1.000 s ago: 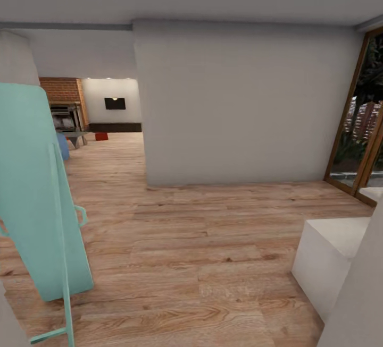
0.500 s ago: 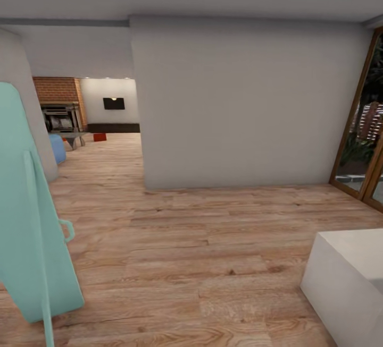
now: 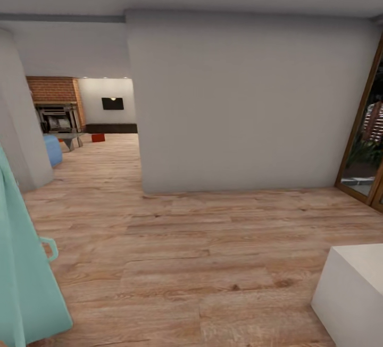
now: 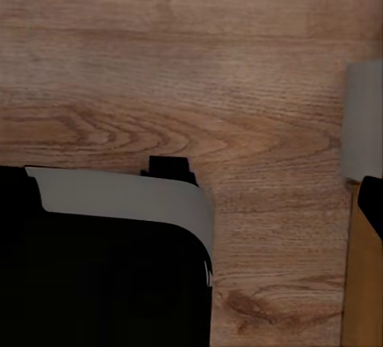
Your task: Move the two storage containers from the living room to the garage. In the garage, place one container on the floor and stack the other container on top of it (either order is fine).
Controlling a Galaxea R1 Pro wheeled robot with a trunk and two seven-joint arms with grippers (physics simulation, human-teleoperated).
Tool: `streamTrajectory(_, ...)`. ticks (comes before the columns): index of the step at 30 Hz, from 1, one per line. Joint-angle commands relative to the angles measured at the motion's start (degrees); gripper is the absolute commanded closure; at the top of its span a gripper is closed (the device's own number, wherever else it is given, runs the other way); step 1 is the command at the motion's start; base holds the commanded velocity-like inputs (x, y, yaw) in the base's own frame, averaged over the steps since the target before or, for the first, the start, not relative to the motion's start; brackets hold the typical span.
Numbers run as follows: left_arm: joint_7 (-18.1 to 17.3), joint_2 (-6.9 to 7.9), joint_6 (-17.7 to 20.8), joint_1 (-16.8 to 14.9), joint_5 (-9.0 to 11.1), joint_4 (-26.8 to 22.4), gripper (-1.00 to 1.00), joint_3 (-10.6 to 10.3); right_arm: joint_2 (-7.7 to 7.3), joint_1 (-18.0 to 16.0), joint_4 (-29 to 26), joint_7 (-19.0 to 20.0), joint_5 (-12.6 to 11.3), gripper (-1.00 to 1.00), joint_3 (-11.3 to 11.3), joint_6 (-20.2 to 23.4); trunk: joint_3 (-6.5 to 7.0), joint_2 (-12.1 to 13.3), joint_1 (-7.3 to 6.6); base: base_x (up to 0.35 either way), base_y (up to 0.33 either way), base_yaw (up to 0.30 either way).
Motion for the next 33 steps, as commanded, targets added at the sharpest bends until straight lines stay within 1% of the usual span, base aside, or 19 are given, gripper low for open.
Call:
streamTrajectory(1, -0.01, -0.02, -0.09, -0.02, 0.03, -0.01, -1.0, 0.35, 0.06, -0.07, 0.17, -0.09, -0.56, -1.0, 0.49, -0.33, -0.06, -0.03, 0.03, 0.324, 0.0, 0.0)
streamTrajectory(23, -0.01, -0.02, -0.09, -0.02, 0.03, -0.02, -1.0, 0.31, 0.02, -0.08, 0.17, -0.16, -0.54, -1.0, 0.49, -0.33, -0.06, -0.03, 0.03, 0.324, 0.0, 0.0)
streamTrajectory(33, -0.01, -0.02, -0.09, -0.02, 0.03, -0.02, -1.0, 0.28, 0.52, -0.08, 0.17, -0.09, -0.55, -1.0, 0.49, -0.33, -0.06, -0.03, 0.03, 0.324, 0.0, 0.0)
